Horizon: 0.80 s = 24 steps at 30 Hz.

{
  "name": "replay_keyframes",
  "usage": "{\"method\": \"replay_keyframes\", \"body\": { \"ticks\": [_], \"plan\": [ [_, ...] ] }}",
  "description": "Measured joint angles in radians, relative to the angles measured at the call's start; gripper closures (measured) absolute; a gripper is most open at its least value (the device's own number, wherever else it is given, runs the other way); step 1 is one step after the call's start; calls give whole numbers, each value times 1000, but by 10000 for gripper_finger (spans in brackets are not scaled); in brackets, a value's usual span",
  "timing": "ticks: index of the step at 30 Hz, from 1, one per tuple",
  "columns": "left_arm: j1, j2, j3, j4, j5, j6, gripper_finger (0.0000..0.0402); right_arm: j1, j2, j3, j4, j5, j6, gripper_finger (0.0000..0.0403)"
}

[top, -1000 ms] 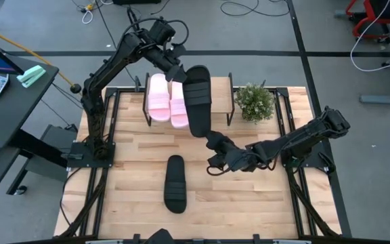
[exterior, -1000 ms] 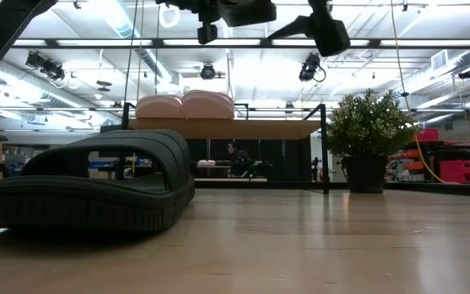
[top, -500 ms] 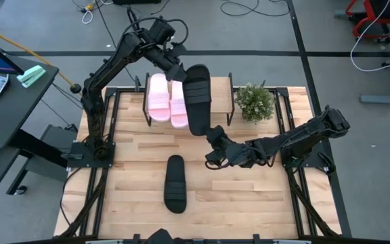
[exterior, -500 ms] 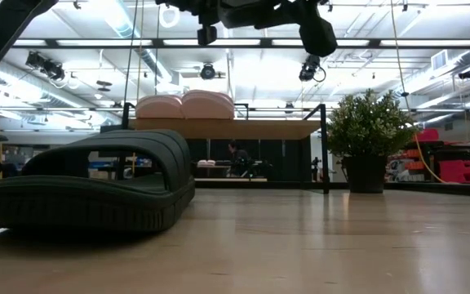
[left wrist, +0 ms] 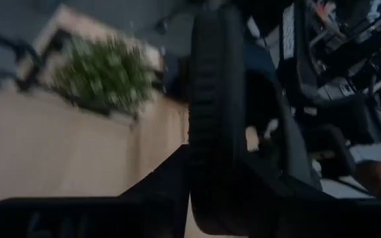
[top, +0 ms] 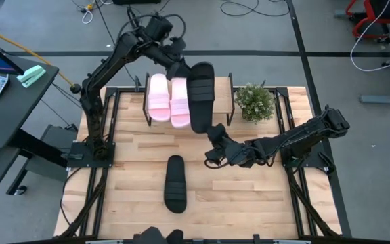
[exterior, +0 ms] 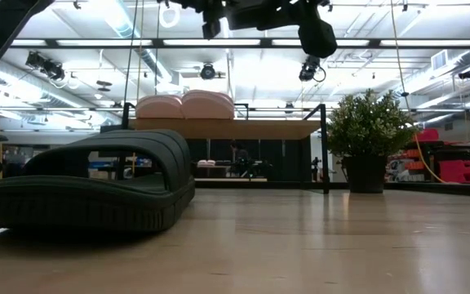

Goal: Pick and place slides into the shelf
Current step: Put the right black slide on the shelf

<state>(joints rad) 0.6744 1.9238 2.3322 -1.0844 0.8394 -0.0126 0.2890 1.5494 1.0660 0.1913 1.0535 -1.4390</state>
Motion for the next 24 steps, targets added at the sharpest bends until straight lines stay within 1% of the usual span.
{"method": "replay_keyframes", "body": {
  "ticks": [5,11,15,19,21,24],
  "plan": [
    [35,-34,0,105,0,-33,277,-9,0,0,0,3,3,329],
    [57,-99,2,120,3,-33,263,-56,1,-2,0,-19,4,330],
    [56,-155,2,119,3,-30,260,-97,1,-2,-2,-89,9,330],
    [37,-205,2,109,3,-25,267,-157,1,-2,-4,-159,56,332],
    [18,-225,2,95,3,6,272,-188,1,-2,-7,-177,63,332],
    [-11,-255,2,52,3,64,281,-235,1,-2,-7,-237,91,332]
  ]
}}
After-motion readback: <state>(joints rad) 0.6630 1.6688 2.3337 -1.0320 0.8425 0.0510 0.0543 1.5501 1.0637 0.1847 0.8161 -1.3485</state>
